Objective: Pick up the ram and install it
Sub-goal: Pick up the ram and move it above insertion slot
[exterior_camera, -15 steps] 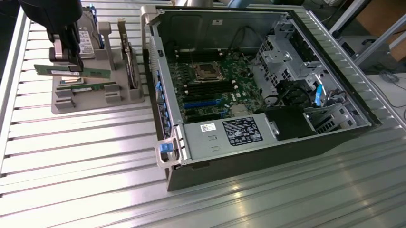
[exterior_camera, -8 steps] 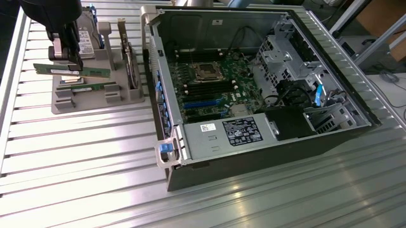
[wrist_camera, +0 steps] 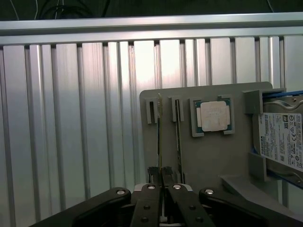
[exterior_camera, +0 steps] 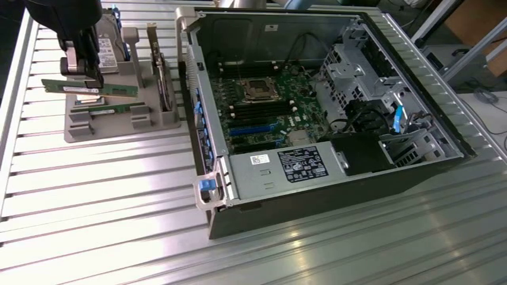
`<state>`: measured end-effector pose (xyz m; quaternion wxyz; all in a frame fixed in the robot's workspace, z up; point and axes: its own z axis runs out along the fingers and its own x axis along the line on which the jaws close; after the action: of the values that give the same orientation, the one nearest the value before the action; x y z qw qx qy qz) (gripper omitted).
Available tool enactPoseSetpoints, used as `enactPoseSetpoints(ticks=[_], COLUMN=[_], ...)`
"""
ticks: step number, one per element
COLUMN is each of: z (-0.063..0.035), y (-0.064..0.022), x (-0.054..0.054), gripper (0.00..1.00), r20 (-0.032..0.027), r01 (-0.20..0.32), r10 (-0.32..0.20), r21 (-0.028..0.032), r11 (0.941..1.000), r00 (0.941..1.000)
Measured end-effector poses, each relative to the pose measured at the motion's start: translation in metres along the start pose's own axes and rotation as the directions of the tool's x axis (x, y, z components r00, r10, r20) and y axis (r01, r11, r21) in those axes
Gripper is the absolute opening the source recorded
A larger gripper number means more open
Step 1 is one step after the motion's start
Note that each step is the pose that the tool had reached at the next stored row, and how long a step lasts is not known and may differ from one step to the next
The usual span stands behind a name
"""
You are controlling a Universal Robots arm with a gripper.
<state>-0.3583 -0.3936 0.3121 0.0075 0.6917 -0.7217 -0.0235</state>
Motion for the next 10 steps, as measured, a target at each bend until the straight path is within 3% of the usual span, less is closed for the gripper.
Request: enactPoseSetpoints(ticks=[10], z=[-0.0013], y=[0.0001], x=[0.0000], gripper=[0.13], r20=[-0.0001], r01=[0.000], r10=[0.000], r21=[-0.0001], r11=[1.0000], r00=[1.0000])
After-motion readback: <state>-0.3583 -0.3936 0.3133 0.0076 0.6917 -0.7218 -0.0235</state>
